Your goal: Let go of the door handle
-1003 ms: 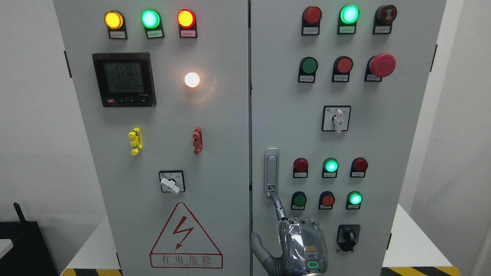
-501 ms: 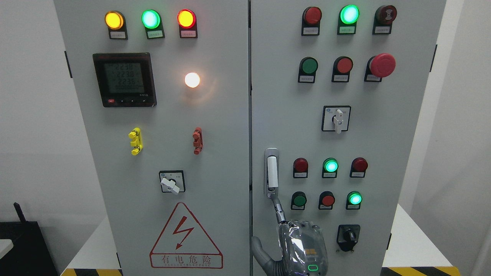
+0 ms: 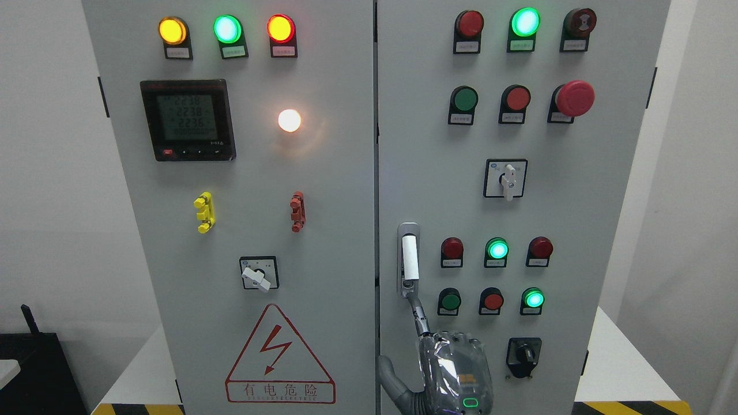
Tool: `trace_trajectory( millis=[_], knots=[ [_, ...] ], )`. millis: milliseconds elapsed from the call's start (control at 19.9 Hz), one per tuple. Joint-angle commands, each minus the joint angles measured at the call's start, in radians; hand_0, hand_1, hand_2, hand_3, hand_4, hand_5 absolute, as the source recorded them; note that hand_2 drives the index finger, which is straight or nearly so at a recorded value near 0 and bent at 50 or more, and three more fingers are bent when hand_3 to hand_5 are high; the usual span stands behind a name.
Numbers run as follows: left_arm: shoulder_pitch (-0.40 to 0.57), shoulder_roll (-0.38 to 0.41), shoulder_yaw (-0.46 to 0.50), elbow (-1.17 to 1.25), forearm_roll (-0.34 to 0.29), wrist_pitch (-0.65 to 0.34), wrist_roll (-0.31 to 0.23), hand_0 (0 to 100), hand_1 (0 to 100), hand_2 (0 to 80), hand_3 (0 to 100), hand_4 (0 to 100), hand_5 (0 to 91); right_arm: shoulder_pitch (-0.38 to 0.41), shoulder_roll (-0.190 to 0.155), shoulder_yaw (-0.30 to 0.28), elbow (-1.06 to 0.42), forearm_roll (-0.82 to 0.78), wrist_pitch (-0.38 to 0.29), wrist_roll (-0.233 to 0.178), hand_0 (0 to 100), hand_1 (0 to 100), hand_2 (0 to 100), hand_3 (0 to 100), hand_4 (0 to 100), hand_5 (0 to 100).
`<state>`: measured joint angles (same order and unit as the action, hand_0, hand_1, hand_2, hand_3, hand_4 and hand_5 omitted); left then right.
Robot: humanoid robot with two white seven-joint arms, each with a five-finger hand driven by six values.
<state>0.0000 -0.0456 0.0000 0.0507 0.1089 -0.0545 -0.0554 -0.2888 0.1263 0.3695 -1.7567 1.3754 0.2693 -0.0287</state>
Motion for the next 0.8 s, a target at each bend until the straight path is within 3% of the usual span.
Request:
trace_trajectory(
  millis=[0,752],
  knots=[
    [-0.026,0.0,0.017,0.0,0.0,0.001,0.0,12,39,0.0,0,0,0.0,-0.004,-0.001,-0.001,-0.021,-0.001,-0.001,-0.003,35,26,0,100,100,100],
    [-0.026,0.0,0.017,0.0,0.0,0.001,0.0,12,39,0.0,0,0,0.0,0.004,-0.001,0.005,-0.052,-0.002,-0.007,-0.007,35,26,0,100,100,100]
  ],
)
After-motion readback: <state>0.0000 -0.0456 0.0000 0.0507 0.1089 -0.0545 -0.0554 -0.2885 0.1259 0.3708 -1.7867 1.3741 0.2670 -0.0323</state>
